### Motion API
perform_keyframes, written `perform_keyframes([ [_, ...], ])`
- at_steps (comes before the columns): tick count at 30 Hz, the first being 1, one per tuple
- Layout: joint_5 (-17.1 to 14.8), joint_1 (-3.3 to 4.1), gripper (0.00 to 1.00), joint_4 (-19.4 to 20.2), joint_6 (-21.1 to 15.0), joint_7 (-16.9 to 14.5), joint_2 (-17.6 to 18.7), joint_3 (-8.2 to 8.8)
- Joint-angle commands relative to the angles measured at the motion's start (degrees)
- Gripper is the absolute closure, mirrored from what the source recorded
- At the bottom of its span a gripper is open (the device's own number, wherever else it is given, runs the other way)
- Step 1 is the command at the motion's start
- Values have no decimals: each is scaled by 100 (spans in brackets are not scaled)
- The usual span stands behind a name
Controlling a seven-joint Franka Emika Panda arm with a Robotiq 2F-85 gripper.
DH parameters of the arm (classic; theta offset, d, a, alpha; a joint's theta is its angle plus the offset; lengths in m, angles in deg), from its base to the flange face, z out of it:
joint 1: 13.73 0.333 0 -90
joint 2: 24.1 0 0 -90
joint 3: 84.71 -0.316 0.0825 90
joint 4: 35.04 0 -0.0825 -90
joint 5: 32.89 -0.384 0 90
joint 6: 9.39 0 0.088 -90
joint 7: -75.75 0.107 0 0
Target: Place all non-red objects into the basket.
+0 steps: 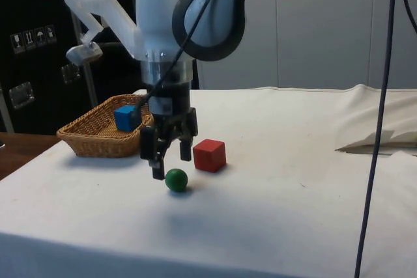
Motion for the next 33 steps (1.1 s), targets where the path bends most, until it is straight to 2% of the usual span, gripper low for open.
perform_keyframes([
  [1, -46, -17, 0, -6, -80, -23, 52, -40],
  [14, 11, 0, 0, -46, -109, 0, 258, 0],
  [20, 0, -11, 0, -115, -241, -23, 424, -11],
  [33, 17, -23, 0, -166, -195, -52, 441, 34],
])
